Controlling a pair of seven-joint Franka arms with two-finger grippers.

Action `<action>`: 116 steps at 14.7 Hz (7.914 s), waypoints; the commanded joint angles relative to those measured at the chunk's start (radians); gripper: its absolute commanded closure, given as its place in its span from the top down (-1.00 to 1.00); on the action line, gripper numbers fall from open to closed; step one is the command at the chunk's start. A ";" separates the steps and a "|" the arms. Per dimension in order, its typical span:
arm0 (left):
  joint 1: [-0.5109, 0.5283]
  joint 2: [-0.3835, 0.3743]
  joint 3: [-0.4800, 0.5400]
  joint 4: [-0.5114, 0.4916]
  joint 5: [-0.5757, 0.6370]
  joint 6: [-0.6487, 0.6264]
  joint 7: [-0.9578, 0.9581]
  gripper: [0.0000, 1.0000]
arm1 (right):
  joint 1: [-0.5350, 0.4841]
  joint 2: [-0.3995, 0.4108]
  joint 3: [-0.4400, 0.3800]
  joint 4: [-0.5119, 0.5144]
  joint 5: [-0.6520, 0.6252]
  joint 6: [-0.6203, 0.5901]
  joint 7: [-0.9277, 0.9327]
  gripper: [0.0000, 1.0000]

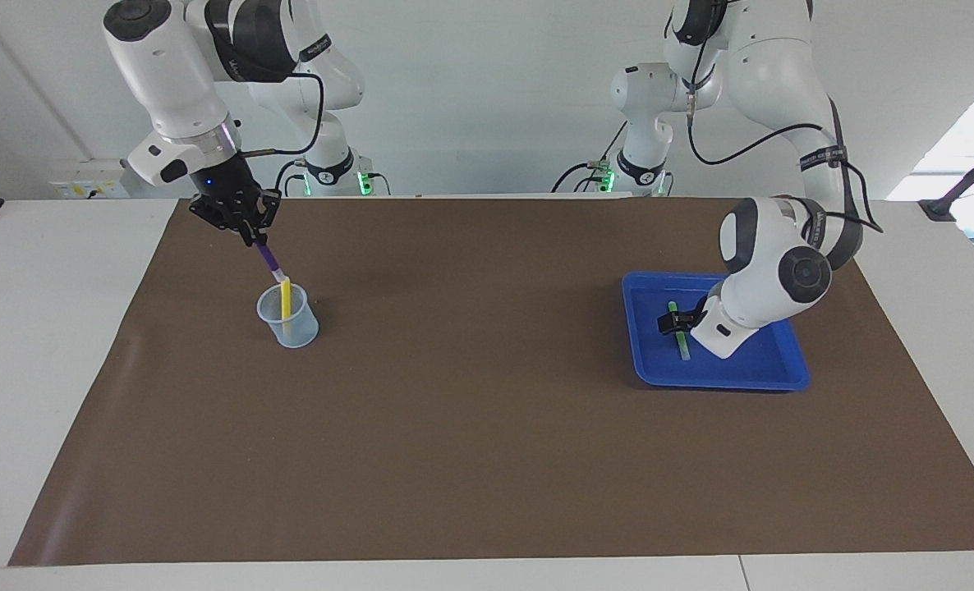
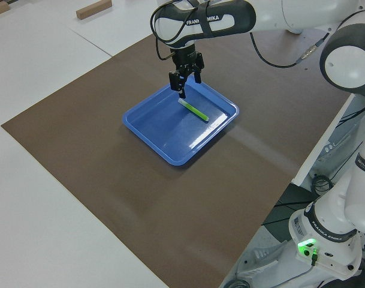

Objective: Right arm passes pens to left for tray arrangement
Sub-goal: 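Lower the green pen into the tray with the left gripper and release, then lift the purple pen from the cup with the right gripper, then bring the purple pen to the left gripper and close the left gripper, then open the right gripper and withdraw it while the left gripper lowers, then place the purple pen in the tray with the left gripper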

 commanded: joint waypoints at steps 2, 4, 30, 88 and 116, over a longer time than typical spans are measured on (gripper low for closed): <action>0.037 -0.091 0.014 0.054 -0.131 -0.132 -0.030 1.00 | -0.001 0.014 0.027 0.015 0.198 -0.022 0.141 -1.00; 0.068 -0.120 0.012 0.083 -0.238 -0.175 -0.123 1.00 | 0.001 0.013 0.067 0.015 0.334 -0.012 0.228 -1.00; -0.053 -0.719 0.005 -0.590 -1.138 0.340 -0.779 1.00 | 0.012 0.235 0.630 0.159 0.938 0.613 1.174 -1.00; 0.173 -0.323 0.015 -0.295 -0.310 0.109 -0.150 -1.00 | 0.004 0.109 0.029 -0.031 -0.081 0.141 0.023 1.00; 0.137 -0.013 0.006 -0.238 0.117 0.205 0.056 0.45 | -0.002 0.154 -0.017 -0.298 -0.106 0.390 0.022 -0.26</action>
